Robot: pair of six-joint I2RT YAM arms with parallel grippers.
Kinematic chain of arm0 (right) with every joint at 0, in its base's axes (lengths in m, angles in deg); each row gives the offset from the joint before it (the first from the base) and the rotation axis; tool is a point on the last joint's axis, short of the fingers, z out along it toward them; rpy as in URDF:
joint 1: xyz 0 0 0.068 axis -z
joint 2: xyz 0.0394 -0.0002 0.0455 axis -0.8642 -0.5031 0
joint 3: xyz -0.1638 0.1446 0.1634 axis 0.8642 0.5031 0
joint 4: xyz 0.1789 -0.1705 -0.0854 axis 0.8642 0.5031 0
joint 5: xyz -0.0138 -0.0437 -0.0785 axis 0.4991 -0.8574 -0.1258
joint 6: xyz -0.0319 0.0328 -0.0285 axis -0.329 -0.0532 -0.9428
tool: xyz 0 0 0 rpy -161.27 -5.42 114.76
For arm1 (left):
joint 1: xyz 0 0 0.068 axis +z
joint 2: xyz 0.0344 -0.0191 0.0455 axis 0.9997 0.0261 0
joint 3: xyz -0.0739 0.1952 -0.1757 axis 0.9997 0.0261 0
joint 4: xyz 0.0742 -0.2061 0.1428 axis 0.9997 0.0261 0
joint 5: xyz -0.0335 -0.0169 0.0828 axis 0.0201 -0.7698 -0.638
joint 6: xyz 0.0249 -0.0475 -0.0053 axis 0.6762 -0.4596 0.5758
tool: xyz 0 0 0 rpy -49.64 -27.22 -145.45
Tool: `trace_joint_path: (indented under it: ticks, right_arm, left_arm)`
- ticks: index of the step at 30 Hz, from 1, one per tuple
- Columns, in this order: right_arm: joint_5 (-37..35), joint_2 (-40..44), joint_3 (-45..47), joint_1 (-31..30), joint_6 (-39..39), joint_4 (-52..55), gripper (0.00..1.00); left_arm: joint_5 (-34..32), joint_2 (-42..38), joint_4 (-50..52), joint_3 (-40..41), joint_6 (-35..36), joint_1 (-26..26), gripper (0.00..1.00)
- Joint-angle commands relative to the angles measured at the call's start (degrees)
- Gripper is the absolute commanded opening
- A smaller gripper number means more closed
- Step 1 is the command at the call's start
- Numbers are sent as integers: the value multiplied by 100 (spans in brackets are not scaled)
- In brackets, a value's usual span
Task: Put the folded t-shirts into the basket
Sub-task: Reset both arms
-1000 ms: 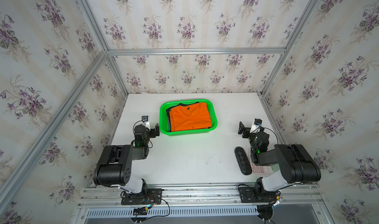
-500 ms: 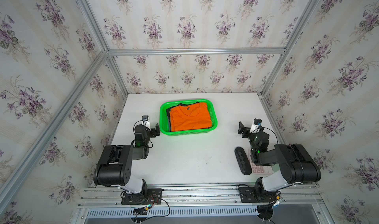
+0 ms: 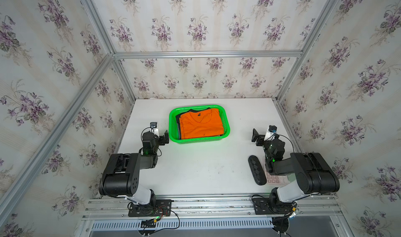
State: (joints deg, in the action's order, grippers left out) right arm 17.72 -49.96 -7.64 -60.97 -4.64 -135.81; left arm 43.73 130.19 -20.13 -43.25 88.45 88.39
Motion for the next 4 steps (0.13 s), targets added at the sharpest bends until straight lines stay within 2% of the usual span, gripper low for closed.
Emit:
trace_joint_path:
  ticks: [1,4]
  right_arm:
    - [32,-10,-22,-6,-18,-169,100]
    - [32,-10,-23,-6,-18,-169,100]
  left_arm:
    - [-20,13,-97,-35,30,2,100]
    - [-20,-5,-124,-11,29,3,100]
